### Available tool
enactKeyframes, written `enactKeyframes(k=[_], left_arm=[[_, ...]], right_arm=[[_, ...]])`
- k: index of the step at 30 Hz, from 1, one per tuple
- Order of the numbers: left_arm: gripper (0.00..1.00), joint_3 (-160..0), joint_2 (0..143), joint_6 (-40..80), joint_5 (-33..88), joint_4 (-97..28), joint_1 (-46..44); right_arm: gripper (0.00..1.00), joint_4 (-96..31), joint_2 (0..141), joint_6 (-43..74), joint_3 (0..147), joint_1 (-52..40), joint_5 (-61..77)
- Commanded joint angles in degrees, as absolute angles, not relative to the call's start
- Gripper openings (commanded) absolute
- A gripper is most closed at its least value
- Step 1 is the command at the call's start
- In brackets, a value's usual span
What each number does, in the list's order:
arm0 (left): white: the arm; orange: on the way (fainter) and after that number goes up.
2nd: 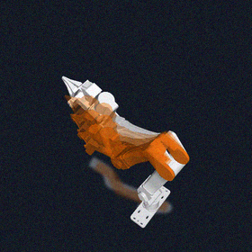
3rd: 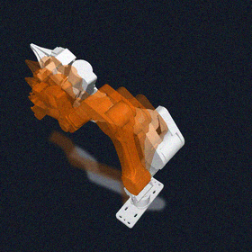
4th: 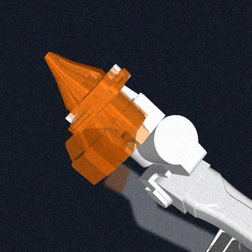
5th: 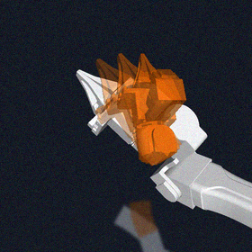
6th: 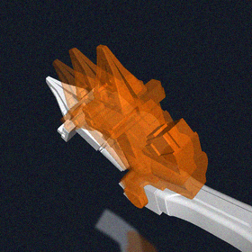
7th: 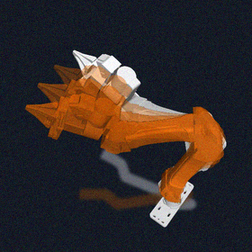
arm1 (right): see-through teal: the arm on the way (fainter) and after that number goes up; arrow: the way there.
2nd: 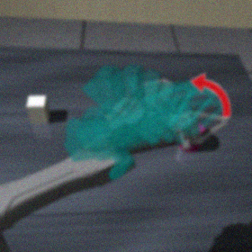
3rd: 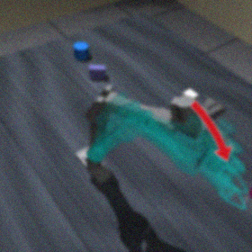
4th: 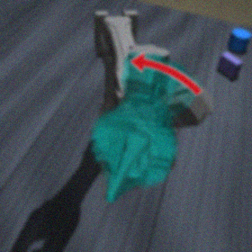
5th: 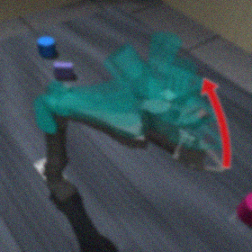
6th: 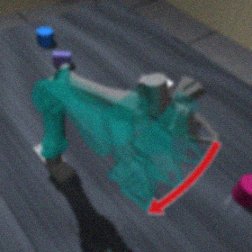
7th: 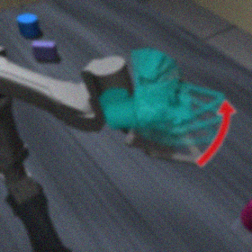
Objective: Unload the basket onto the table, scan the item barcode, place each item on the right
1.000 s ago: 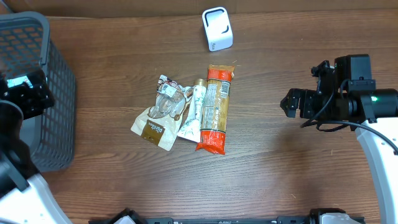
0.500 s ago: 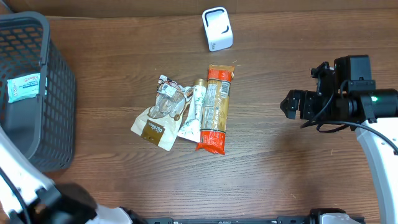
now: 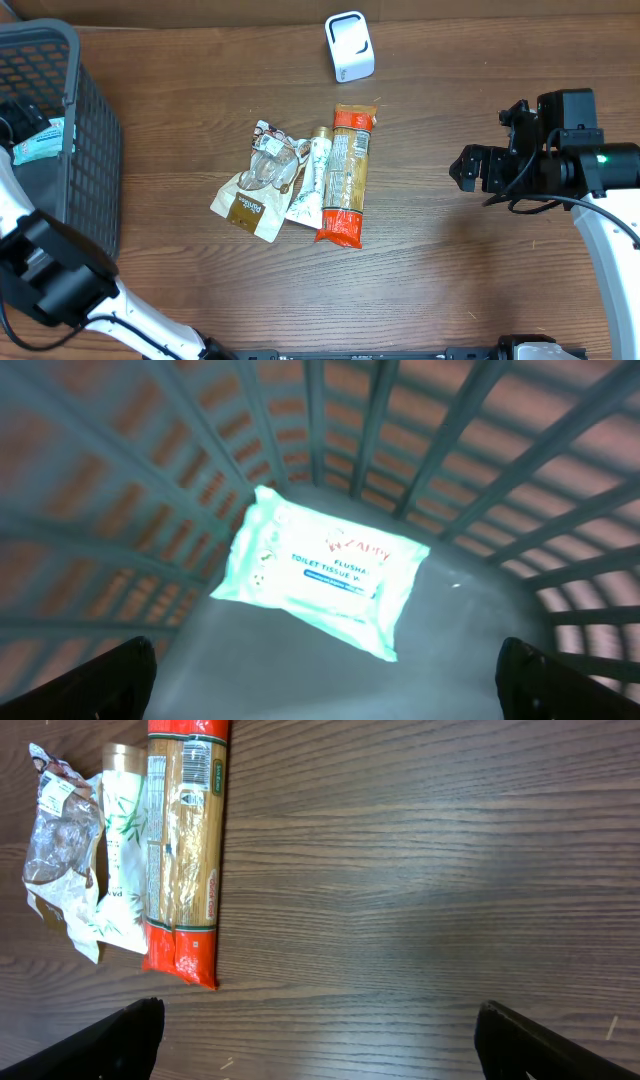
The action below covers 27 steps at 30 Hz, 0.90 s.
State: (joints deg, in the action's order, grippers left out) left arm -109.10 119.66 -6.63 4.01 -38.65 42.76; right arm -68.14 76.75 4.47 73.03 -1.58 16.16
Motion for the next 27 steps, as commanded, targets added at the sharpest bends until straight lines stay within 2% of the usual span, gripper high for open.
enactKeyframes(k=[1, 7, 19, 27], left_arm=[[1.00, -110.4, 124.0, -11.9, 3.9, -36.8, 42.5], [1.00, -110.4, 129.4, -16.4, 3.9, -32.8, 40.8], [1.00, -110.4, 135.3, -16.7, 2.3, -25.3, 38.3], [1.00, -110.4, 137.4, -16.7, -1.4, -25.0, 38.3]], right_arm=[[1.00, -67.9, 76.7, 4.3, 72.9, -1.9, 16.6], [1.00, -68.4, 76.7, 4.3, 72.9, -1.9, 16.6], [1.00, -70.0, 76.7, 4.5, 72.9, -1.9, 16.6], [1.00, -70.2, 76.7, 4.7, 72.9, -1.9, 16.8]])
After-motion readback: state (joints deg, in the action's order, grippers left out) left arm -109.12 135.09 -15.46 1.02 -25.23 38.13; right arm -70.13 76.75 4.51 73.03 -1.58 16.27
